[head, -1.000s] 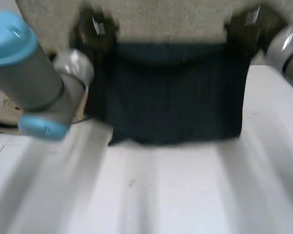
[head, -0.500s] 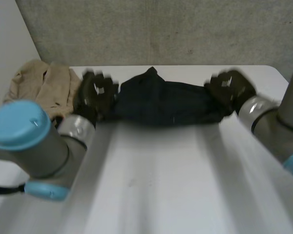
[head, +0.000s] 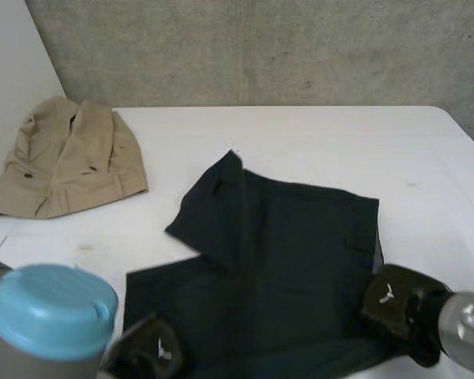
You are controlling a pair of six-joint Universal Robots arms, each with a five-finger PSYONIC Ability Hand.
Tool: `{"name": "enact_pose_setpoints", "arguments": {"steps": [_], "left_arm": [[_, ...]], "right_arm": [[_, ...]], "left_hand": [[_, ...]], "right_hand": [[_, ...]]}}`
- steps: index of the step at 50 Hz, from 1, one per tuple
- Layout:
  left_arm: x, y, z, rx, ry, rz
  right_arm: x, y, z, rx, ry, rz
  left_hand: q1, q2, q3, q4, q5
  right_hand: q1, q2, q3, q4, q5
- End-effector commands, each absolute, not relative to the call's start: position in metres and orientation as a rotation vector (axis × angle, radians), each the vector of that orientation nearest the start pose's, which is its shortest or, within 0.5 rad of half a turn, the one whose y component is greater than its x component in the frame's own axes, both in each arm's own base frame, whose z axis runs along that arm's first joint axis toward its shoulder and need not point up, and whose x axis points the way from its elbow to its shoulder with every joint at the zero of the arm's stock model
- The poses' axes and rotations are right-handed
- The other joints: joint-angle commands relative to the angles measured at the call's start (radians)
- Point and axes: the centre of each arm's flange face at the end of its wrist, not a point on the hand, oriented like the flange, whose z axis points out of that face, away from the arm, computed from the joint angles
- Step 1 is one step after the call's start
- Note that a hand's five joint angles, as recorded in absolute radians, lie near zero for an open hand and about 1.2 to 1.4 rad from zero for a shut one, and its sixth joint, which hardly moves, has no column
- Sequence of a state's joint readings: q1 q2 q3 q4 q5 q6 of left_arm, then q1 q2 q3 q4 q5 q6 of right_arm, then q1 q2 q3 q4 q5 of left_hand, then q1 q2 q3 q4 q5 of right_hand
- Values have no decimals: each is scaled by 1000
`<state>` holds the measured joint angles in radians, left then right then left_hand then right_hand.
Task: Fold the laundry.
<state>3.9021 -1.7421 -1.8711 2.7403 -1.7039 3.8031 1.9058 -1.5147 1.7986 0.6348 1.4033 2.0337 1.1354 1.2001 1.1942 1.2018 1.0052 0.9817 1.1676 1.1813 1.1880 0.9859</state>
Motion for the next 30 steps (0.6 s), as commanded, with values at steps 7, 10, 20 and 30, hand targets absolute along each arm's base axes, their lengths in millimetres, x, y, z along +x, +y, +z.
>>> {"name": "enact_pose_setpoints", "arguments": {"steps": [7,10,20,30], "left_arm": [[-294,-128,183,1726,2077,-1471],[-311,-162,187,1621,2027,-1626],[-353,-272,183,1374,1688,-1961],[-388,-334,164,1331,1444,-2190]], "right_arm": [[208,-177,209,-1952,2214,-1316],[212,-196,205,-1854,2242,-1401],[230,-266,194,-1622,2300,-1718],[244,-343,178,-1513,2340,-2074]], "left_hand": [[261,196,202,194,217],[261,196,202,194,217],[261,196,202,194,217],[261,196,202,194,217]], "right_hand": [[415,229,215,208,236],[415,229,215,208,236],[415,229,215,208,236],[415,229,215,208,236]]}}
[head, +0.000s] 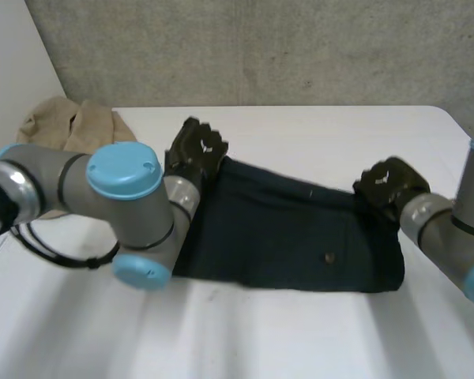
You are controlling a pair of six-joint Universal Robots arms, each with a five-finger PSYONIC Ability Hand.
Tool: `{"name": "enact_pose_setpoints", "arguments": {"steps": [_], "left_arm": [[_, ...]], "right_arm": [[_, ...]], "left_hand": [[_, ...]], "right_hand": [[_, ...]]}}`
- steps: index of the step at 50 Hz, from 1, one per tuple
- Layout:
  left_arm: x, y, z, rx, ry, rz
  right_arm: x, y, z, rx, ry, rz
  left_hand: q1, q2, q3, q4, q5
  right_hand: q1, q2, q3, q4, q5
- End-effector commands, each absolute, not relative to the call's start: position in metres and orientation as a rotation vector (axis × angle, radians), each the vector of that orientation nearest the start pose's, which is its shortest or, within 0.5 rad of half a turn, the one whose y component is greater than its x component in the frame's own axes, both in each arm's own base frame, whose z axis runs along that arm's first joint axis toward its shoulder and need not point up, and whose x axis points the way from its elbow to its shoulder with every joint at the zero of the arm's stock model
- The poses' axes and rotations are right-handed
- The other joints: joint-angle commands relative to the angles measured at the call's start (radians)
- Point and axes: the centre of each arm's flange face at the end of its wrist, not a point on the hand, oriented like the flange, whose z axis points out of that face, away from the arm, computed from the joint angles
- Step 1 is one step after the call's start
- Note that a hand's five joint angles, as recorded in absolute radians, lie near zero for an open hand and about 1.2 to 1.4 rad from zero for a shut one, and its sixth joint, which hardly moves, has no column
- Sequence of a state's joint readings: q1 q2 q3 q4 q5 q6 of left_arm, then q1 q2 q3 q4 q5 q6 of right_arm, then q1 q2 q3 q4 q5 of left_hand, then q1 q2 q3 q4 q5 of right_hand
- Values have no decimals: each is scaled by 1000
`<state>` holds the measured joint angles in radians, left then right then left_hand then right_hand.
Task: Fold the laundry.
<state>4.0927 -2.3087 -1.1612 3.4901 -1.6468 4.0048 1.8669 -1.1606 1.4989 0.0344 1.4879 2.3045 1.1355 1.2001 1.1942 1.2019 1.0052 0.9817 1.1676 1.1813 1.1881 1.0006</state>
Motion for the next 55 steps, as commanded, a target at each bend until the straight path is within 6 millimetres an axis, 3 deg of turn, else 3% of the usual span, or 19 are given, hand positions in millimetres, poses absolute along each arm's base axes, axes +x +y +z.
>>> {"name": "enact_pose_setpoints", "arguments": {"steps": [1,7,8,10,11,12,15,18,21,24,28,31,35,45,49,50,55], "left_arm": [[-392,-340,159,1330,1430,-2207],[-402,-357,139,1305,1449,-2247],[-403,-358,135,1304,1455,-2252],[-404,-361,130,1284,1461,-2271],[-404,-362,129,1271,1457,-2279],[-403,-363,127,1252,1447,-2290],[-402,-359,127,1243,1432,-2306],[-398,-351,145,1208,1391,-2348],[-390,-339,164,1181,1365,-2376],[-383,-323,173,1189,1388,-2378],[-369,-303,183,1190,1463,-2369],[-357,-289,185,1166,1551,-2373],[-348,-275,182,1140,1672,-2383],[-339,-262,166,1155,1794,-2340],[-337,-262,164,1157,1802,-2330],[-337,-262,164,1154,1801,-2330],[-334,-262,171,1121,1795,-2331]], "right_arm": [[246,-347,174,-1511,2332,-2085],[266,-371,156,-1487,2259,-2197],[268,-378,150,-1470,2259,-2222],[270,-383,146,-1445,2250,-2251],[272,-386,147,-1432,2235,-2282],[271,-387,149,-1419,2227,-2302],[268,-389,164,-1324,2195,-2369],[264,-383,185,-1218,2179,-2395],[258,-363,216,-1103,2146,-2401],[249,-337,226,-1089,2224,-2274],[234,-308,201,-1145,2397,-1935],[222,-293,182,-1078,2461,-1701],[215,-281,165,-983,2453,-1560],[214,-286,133,-955,2434,-1557],[211,-294,129,-943,2433,-1597],[207,-299,130,-921,2443,-1633],[186,-311,138,-882,2503,-1723]], "left_hand": [[261,196,202,194,217],[261,196,202,194,217],[261,196,202,194,217],[-110,-174,-168,-176,-154],[-411,-476,-470,-477,-455],[-961,-1026,-1020,-1027,-1005],[-961,-1026,-1020,-1027,-1005],[-961,-1026,-1020,-1027,-1005],[-961,-1026,-1020,-1027,-1005],[-961,-1026,-1020,-1027,-1005],[-961,-1026,-1020,-1027,-1005],[-961,-1026,-1020,-1027,-1005],[-961,-1026,-1020,-1027,-1005],[-961,-1026,-1020,-1027,-1005],[-961,-1026,-1020,-1027,-1005],[-961,-1026,-1020,-1027,-1005],[-961,-1026,-1020,-1027,-1005]], "right_hand": [[415,229,215,208,221],[415,229,215,208,221],[291,105,91,84,97],[-660,-846,-860,-867,-854],[-807,-993,-1007,-1014,-1001],[-807,-993,-1007,-1014,-1001],[-807,-993,-1007,-1014,-1001],[-807,-993,-1007,-1014,-1001],[-807,-993,-1007,-1014,-1001],[-807,-993,-1007,-1014,-1001],[-807,-993,-1007,-1014,-1001],[-807,-993,-1007,-1014,-1001],[-698,-884,-897,-904,-891],[-451,-637,-650,-657,-644],[314,128,114,107,120],[414,228,214,207,220],[415,229,215,208,221]]}}
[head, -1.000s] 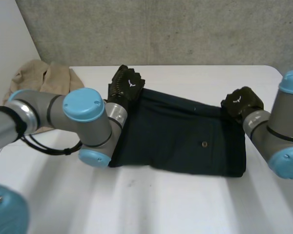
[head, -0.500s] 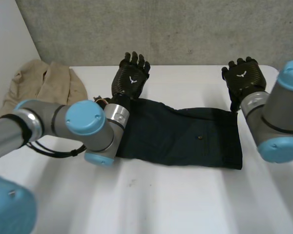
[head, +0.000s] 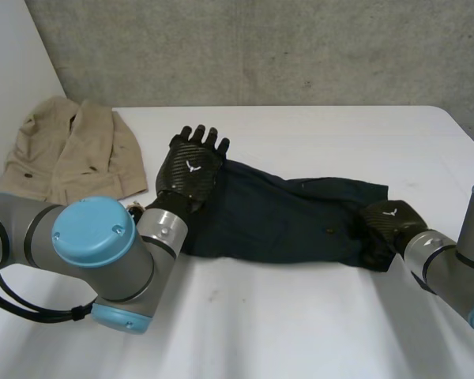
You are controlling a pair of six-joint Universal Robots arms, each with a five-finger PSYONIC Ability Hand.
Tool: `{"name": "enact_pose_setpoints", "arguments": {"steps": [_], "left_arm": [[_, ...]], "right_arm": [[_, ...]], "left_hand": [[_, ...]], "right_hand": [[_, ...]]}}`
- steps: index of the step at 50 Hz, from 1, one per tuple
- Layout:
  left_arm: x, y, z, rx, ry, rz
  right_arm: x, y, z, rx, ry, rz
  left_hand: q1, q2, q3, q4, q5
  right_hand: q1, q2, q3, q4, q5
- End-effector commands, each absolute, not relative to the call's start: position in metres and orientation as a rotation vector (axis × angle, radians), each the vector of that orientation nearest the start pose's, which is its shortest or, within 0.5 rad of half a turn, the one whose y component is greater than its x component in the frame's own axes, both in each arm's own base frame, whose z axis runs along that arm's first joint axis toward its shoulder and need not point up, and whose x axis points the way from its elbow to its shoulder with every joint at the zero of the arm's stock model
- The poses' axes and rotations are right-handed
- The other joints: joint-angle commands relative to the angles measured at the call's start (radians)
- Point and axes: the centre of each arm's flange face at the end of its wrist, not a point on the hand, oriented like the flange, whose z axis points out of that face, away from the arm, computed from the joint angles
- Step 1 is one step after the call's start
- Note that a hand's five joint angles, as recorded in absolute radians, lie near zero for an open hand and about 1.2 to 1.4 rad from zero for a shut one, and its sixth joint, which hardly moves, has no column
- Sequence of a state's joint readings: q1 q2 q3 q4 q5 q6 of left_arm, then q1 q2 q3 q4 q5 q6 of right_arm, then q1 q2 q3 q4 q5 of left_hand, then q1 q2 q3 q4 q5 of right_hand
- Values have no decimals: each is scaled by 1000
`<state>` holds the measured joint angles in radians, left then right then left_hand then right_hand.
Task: Fold the laundry.
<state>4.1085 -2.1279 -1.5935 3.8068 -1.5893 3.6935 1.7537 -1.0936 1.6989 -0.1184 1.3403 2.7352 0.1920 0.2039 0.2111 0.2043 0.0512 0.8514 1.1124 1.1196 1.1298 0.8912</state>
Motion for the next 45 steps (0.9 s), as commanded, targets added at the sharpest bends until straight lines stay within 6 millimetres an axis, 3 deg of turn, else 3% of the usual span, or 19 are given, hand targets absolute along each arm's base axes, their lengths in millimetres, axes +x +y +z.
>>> {"name": "enact_pose_setpoints", "arguments": {"steps": [1,6,9,11,13,14,18,23,25,27,31,32,33,34,37,40,42,45], "left_arm": [[-333,-262,173,1116,1794,-2331],[-331,-258,183,1109,1784,-2346],[-328,-254,188,1107,1787,-2345],[-325,-251,191,1112,1794,-2336],[-324,-250,192,1113,1799,-2334],[-324,-249,192,1115,1802,-2331],[-323,-247,196,1106,1807,-2337],[-322,-248,203,1061,1830,-2369],[-322,-249,206,1032,1838,-2383],[-320,-251,211,979,1851,-2399],[-320,-255,218,903,1861,-2428],[-321,-256,220,895,1861,-2435],[-321,-256,221,892,1860,-2436],[-322,-257,222,892,1857,-2443],[-325,-258,228,888,1855,-2458],[-330,-258,232,899,1864,-2469],[-334,-258,234,903,1878,-2480],[-344,-258,234,899,1956,-2499]], "right_arm": [[184,-311,142,-890,2504,-1741],[150,-319,160,-983,2569,-1857],[127,-327,164,-1144,2650,-1871],[121,-330,169,-1293,2665,-1881],[128,-330,175,-1401,2634,-1902],[135,-329,179,-1450,2596,-1919],[207,-306,207,-1668,2232,-2055],[264,-271,215,-1792,1935,-2082],[284,-253,213,-1850,1811,-2062],[314,-221,201,-1956,1602,-1981],[342,-176,175,-2090,1364,-1806],[344,-171,171,-2099,1347,-1779],[345,-169,170,-2101,1341,-1765],[344,-169,170,-2086,1358,-1756],[342,-173,172,-2025,1415,-1752],[333,-191,187,-1805,1582,-1767],[317,-211,215,-1536,1709,-1810],[300,-227,238,-1280,1785,-1836]], "left_hand": [[-17,-29,-37,-30,-51],[-17,-29,-37,-30,-51],[-17,-29,-37,-30,-51],[-17,-29,-37,-30,-51],[-17,-29,-37,-30,-51],[-17,-29,-37,-30,-51],[-17,-29,-37,-30,-51],[-17,-29,-37,-30,-51],[-17,-29,-37,-30,-51],[-17,-29,-37,-30,-51],[-17,-29,-37,-30,-51],[-17,-29,-37,-30,-51],[-17,-29,-37,-30,-51],[-17,-29,-37,-30,-51],[-17,-29,-37,-30,-51],[-17,-29,-37,-30,-51],[-17,-29,-37,-30,-51],[-17,-29,-37,-30,-51]], "right_hand": [[545,284,277,266,331],[545,284,277,266,331],[545,284,277,266,331],[545,284,277,266,331],[545,284,277,266,331],[545,284,277,266,331],[545,284,277,266,331],[545,284,277,266,331],[545,284,277,266,331],[545,284,277,266,331],[508,247,240,230,294],[354,93,86,75,139],[204,-57,-64,-75,-10],[-117,-378,-385,-396,-332],[-615,-876,-883,-894,-829],[-677,-938,-945,-955,-891],[-677,-938,-945,-955,-891],[-677,-938,-945,-955,-891]]}}
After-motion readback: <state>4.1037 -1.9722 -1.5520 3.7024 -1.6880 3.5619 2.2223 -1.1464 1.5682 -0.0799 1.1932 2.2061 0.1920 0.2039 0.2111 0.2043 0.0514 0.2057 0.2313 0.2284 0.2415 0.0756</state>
